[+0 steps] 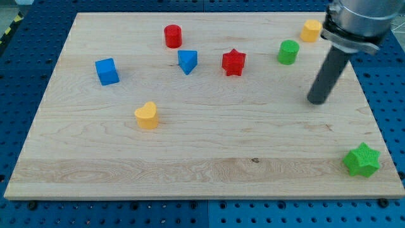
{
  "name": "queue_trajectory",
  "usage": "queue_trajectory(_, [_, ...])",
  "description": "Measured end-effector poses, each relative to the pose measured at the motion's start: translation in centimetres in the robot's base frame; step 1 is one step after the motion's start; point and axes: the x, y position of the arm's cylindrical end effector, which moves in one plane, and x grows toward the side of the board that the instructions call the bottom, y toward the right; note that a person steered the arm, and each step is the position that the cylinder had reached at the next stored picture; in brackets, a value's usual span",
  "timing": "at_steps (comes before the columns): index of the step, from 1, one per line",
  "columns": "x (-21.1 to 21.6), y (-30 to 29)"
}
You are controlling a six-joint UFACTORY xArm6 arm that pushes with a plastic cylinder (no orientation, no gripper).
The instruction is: Nudge the green circle right a bit
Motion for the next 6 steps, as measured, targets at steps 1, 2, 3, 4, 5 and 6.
queue_trajectory(1, [-3.1, -2.7])
queue_trajectory(2, [-5.9, -4.9])
queue_trajectory(3, [-8.7, -5.7])
queue_trajectory(4, [-11.8, -5.3])
queue_trajectory(5, [-13.8, -5.0])
queue_trajectory(6, [-13.8, -3.3])
